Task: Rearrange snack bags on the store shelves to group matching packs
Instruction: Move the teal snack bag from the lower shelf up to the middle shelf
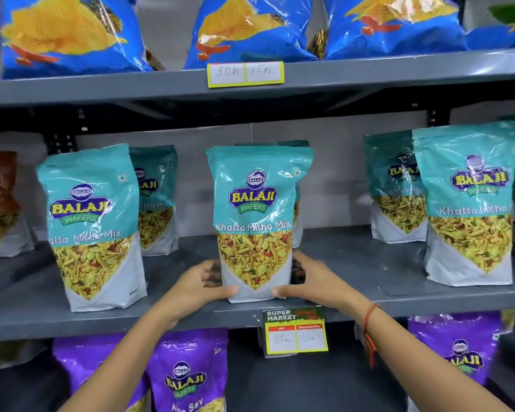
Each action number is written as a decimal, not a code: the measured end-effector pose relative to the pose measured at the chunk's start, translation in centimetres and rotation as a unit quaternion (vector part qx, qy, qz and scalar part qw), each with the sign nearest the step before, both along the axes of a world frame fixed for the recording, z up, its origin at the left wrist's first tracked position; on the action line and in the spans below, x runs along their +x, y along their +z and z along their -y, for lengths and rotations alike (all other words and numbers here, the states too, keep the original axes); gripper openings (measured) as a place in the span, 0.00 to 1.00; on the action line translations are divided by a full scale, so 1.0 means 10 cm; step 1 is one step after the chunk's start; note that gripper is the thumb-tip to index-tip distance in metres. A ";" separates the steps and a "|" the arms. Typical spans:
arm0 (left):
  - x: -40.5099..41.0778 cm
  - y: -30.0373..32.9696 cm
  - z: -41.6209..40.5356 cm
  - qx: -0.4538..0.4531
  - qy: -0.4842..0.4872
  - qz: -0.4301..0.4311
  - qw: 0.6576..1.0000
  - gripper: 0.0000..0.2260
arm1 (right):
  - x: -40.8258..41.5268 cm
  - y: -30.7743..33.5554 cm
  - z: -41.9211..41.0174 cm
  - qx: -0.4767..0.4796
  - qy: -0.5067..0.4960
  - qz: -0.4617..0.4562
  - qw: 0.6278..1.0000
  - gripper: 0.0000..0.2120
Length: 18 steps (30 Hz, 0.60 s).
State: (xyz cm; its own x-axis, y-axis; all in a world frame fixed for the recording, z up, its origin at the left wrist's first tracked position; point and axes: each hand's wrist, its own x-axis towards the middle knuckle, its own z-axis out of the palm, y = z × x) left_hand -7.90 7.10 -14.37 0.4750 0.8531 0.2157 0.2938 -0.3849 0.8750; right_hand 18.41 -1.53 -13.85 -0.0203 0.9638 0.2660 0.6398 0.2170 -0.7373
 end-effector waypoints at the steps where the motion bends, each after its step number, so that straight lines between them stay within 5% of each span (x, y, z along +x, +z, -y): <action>1: 0.03 -0.01 0.00 0.006 0.006 0.009 1.000 0.34 | -0.01 0.01 0.01 0.007 0.000 0.003 1.000 0.36; 18: 0.59 0.03 0.05 0.009 0.027 -0.027 0.999 0.38 | 0.49 0.02 0.00 -0.037 -0.025 -0.078 0.996 0.37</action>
